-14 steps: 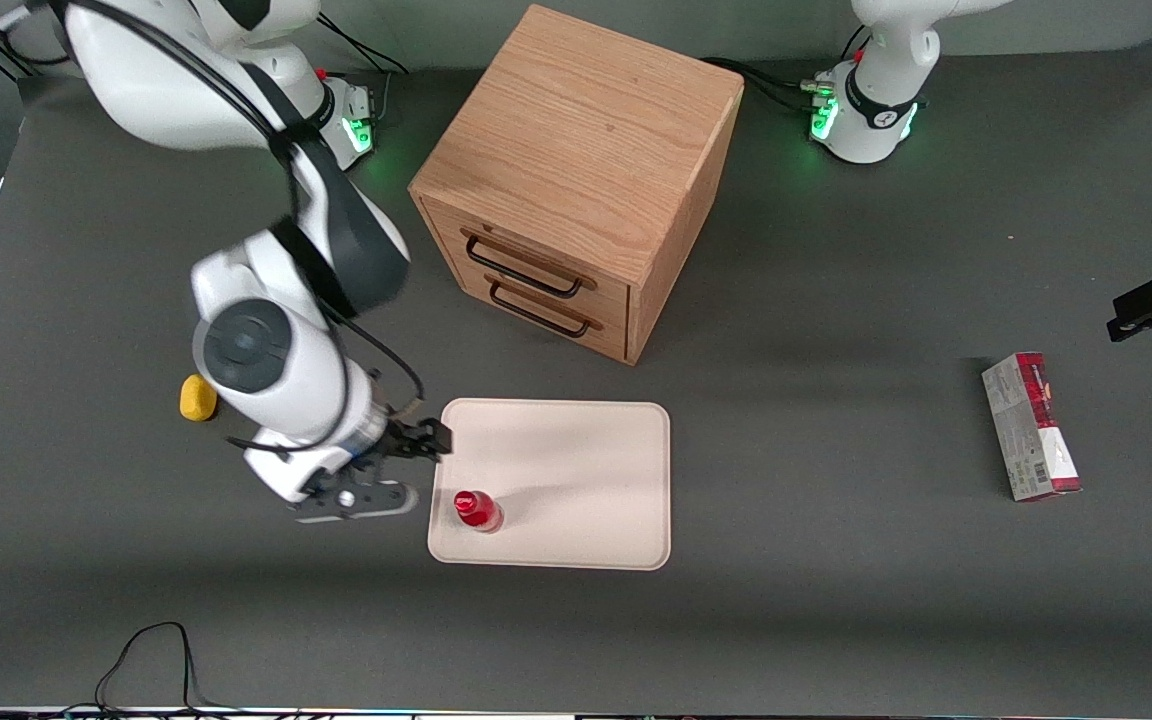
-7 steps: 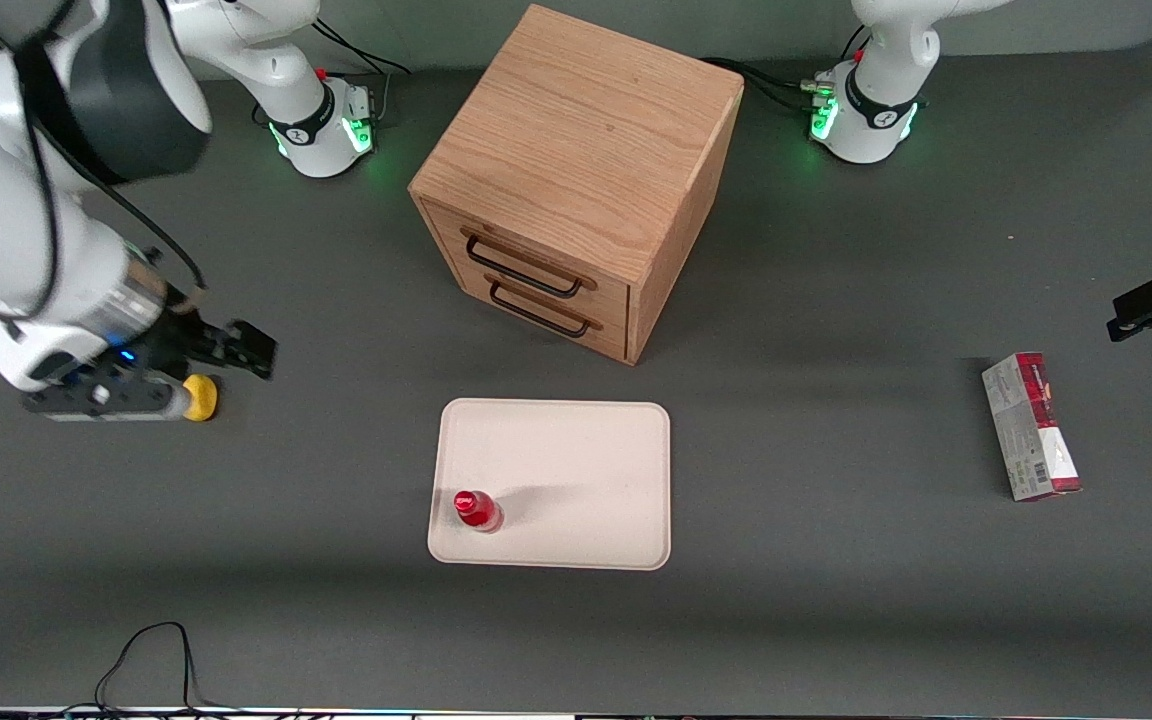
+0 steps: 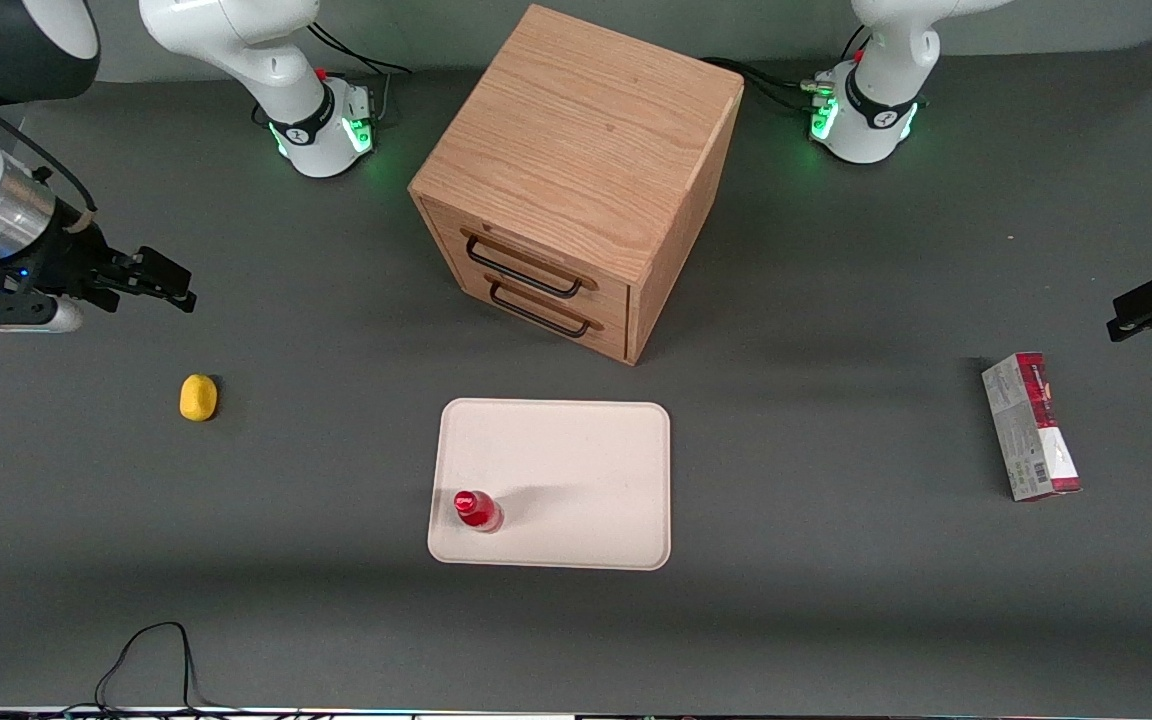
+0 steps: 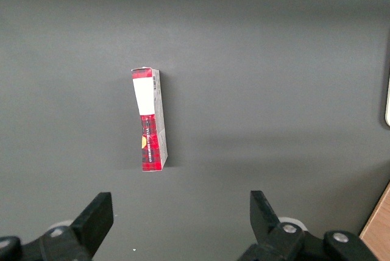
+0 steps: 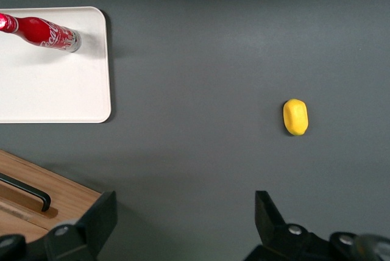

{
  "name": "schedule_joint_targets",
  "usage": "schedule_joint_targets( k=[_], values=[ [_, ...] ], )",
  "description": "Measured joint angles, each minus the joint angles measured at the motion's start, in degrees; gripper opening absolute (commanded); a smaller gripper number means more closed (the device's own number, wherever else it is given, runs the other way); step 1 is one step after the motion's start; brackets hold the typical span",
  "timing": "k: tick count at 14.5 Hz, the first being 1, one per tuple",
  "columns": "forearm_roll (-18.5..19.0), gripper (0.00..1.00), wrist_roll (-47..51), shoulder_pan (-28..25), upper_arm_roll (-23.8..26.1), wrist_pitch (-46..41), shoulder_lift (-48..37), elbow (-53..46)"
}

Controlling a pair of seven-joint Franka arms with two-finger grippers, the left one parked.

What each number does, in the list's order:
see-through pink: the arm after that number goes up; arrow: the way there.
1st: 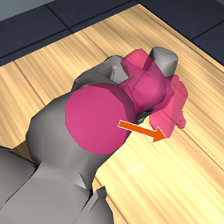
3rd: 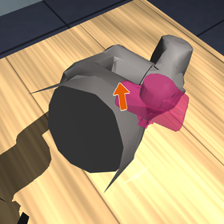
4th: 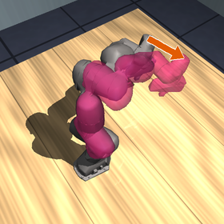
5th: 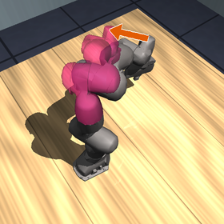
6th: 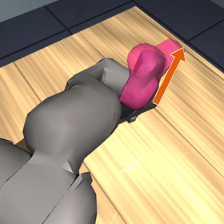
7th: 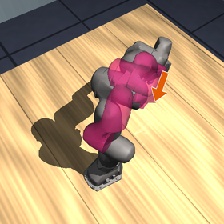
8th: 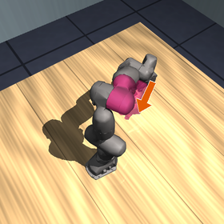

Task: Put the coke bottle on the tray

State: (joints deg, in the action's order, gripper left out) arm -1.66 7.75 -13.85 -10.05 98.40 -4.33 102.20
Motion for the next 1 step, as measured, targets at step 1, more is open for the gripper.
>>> schedule_joint_targets(
  k=[1],
  values=[
    [-0.17, 1.00, -0.06, 0.00, -0.28, 0.34, 0.07, 0.20]
  ],
)
